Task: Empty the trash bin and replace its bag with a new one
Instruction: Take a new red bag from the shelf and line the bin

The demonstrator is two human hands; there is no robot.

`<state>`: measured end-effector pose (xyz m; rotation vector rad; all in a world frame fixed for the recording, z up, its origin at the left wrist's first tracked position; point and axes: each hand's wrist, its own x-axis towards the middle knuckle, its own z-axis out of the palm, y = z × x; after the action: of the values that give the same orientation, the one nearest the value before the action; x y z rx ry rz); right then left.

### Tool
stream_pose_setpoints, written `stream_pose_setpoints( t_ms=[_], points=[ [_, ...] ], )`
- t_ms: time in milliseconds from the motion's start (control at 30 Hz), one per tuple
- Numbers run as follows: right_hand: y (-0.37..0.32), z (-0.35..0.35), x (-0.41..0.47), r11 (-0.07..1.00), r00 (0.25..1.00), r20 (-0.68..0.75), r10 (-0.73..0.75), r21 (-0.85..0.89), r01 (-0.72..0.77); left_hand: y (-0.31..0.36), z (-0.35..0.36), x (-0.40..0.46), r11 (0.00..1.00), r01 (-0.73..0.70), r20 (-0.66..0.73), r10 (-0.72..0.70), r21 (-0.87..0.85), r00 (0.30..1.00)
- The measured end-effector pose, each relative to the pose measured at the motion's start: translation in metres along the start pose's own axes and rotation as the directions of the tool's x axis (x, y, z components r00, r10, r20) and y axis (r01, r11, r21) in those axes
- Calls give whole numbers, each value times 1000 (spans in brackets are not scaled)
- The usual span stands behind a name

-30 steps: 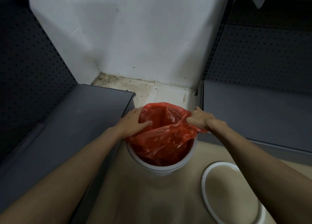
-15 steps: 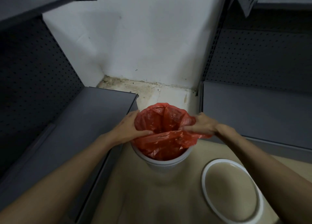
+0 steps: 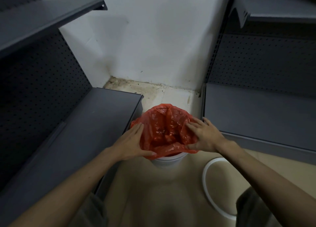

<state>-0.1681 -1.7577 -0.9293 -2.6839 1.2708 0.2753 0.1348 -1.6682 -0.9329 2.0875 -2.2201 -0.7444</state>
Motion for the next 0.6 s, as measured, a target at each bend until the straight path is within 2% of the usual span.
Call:
stream_pose_setpoints(
  t_ms=[167, 300, 500, 600],
  points=[
    [-1, 16, -6, 999, 997, 65, 36, 36, -38, -2, 12, -5, 997, 1, 31, -3, 80, 1000],
    [-1, 30, -13, 995, 996, 76, 40, 87, -47, -4, 21, -6, 993, 9, 2, -10, 118, 1000],
    [-4, 39, -21, 955, 998, -27, 56, 292, -45, -3, 39, -3, 998, 31, -54, -34, -60, 998],
    [-7, 45, -21, 935, 993, -65, 100, 347, -72, -7, 47, -3, 974, 71, -77, -89, -214, 993]
  ],
)
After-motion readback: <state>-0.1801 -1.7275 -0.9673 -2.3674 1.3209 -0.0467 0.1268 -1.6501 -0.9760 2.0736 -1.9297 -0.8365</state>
